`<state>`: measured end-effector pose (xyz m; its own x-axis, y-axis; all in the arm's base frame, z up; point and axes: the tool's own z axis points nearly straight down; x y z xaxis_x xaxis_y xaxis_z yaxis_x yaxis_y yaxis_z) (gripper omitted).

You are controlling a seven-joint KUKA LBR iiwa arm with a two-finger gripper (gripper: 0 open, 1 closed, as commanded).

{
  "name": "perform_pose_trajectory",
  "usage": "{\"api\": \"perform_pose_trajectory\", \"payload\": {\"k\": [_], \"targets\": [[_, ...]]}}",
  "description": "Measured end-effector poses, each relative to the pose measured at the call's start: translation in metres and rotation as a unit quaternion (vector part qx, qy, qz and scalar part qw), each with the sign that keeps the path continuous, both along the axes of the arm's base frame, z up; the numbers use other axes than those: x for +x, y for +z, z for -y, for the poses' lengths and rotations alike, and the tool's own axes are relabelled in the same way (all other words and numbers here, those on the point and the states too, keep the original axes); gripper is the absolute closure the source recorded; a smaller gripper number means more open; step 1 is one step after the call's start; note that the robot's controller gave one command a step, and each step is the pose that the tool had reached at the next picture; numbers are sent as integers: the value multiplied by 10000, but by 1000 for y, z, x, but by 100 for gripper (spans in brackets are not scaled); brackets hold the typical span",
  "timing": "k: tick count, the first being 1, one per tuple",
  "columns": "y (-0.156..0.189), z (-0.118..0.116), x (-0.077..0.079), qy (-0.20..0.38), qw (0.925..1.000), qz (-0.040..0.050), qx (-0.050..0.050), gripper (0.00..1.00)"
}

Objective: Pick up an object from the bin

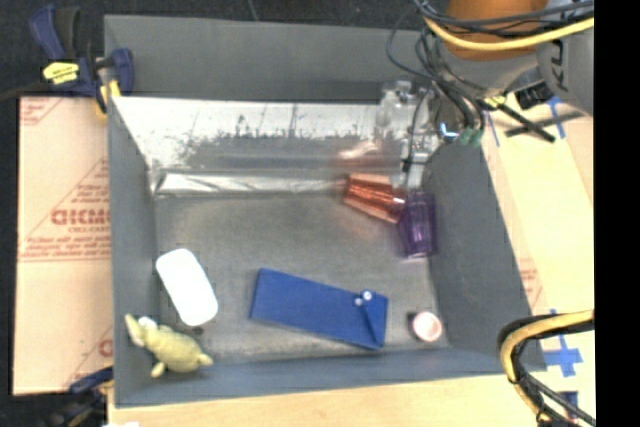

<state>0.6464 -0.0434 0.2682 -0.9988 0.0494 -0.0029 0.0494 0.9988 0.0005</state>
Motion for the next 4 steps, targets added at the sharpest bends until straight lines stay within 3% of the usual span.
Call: {"api": "perform_pose_trajectory", "payload": {"k": [1,2,3,4], "targets": [[-89,29,-17,-16,10000,45,-9,0],[-167,34,-8,-497,9987,89,4,0],[-198,66,-36,-656,9978,76,-11,100],[-198,66,-36,-653,9978,76,-12,100]]}}
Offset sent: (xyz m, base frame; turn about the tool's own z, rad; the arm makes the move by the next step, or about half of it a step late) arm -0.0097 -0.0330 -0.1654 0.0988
